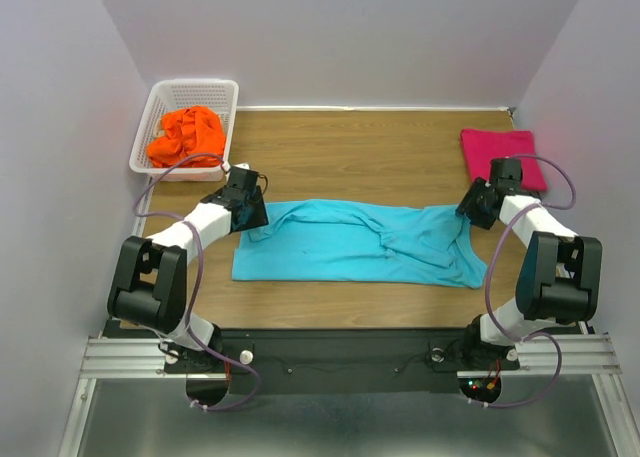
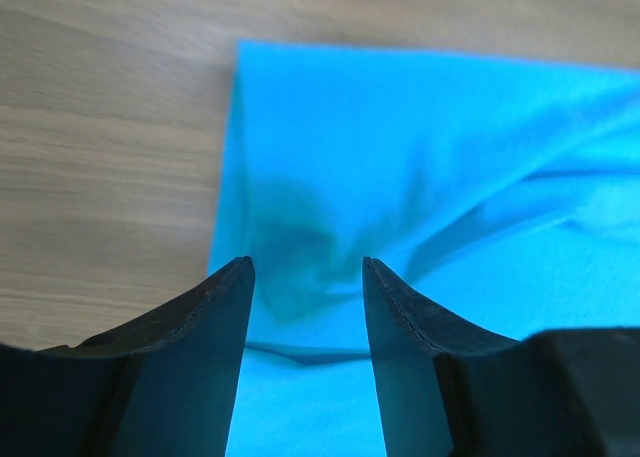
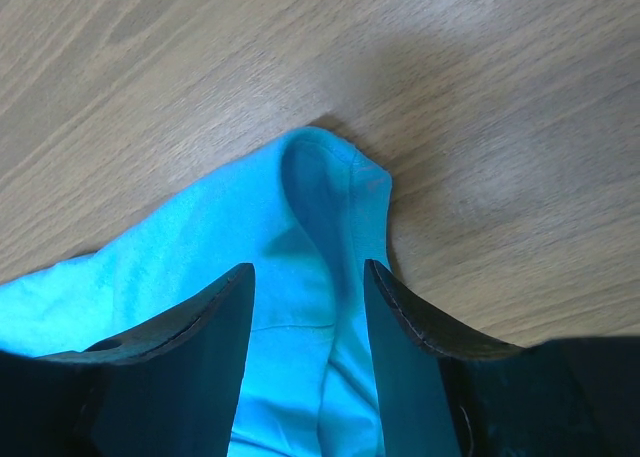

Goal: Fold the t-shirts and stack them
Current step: Fold the tshirt

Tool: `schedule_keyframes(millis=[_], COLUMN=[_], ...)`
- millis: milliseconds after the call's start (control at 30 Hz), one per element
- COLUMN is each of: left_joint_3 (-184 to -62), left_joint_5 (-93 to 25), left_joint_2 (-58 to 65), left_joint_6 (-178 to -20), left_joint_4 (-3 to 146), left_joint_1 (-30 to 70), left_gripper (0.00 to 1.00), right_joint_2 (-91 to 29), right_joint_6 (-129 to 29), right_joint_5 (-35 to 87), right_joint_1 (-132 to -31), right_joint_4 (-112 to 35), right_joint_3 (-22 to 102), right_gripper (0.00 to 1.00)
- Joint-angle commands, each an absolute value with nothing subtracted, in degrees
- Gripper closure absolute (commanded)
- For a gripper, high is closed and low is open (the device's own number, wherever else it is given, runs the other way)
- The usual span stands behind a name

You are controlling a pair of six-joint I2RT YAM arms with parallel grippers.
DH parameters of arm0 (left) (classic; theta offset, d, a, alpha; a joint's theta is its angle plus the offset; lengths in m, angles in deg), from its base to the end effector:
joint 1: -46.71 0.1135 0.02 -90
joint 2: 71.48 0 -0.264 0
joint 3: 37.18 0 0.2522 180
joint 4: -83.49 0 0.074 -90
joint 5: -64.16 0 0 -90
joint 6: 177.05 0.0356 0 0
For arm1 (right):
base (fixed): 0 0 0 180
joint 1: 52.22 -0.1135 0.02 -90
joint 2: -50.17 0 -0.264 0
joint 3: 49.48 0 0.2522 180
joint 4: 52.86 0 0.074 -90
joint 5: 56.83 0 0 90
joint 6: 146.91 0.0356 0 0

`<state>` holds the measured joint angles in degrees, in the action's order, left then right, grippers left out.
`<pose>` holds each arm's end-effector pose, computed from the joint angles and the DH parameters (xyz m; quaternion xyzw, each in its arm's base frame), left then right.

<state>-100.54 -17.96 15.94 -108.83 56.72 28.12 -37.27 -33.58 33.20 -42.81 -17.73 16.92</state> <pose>0.2929 -0.0934 0.1897 -0.0492 0.9389 -0.0546 0.3362 0.3005 -0.0498 0.1956 0.2697 0.9179 0.0350 0.2888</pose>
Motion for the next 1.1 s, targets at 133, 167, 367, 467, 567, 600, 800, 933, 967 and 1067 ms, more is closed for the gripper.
schedule_keyframes(millis=[133, 167, 367, 467, 567, 600, 800, 933, 967, 1067], left_joint_3=[-104.02, -104.11, -103.93, -103.67, -103.85, -103.93, -105.69, -105.78, -105.78, -105.69], left_joint_5=[-16.26, -16.96, -18.72, -18.63, -18.63, -18.55, -17.49, -17.58, -17.75, -18.19], left_joint_2=[16.58, 16.85, 19.23, 19.84, 20.46, 20.63, 20.9, 20.63, 20.72, 20.98], left_joint_6=[-109.28, -109.28, -109.46, -109.28, -109.02, -108.93, -108.23, -108.23, -108.14, -108.14], left_joint_4=[59.36, 59.53, 60.41, 60.77, 61.38, 61.38, 60.59, 60.59, 60.59, 60.77], left_joint_1=[32.21, 32.29, 32.38, 32.47, 32.47, 32.47, 32.38, 32.47, 32.38, 32.38], left_gripper=[0.37, 0.37, 0.39, 0.45, 0.48, 0.5, 0.52, 0.52, 0.52, 0.52], right_joint_2=[-37.8, -37.89, -38.6, -38.6, -38.95, -39.12, -39.56, -40.0, -40.0, -40.44], right_joint_6=[-33.27, -33.27, -33.27, -32.92, -32.83, -32.83, -32.57, -32.57, -32.48, -32.3], right_joint_5=[34.57, 34.49, 33.52, 33.43, 33.52, 33.43, 33.43, 33.43, 33.52, 31.95], right_joint_1=[-42.64, -42.64, -42.64, -42.64, -42.64, -42.64, -42.64, -42.64, -42.56, -42.64], right_joint_4=[-19.85, -19.76, -19.85, -19.94, -20.03, -20.03, -20.11, -20.2, -20.29, -20.47], right_joint_3=[18.24, 18.33, 18.68, 18.24, 17.98, 17.98, 18.16, 18.07, 18.07, 18.24], right_gripper=[0.46, 0.46, 0.46, 0.47, 0.48, 0.49, 0.5, 0.51, 0.51, 0.55])
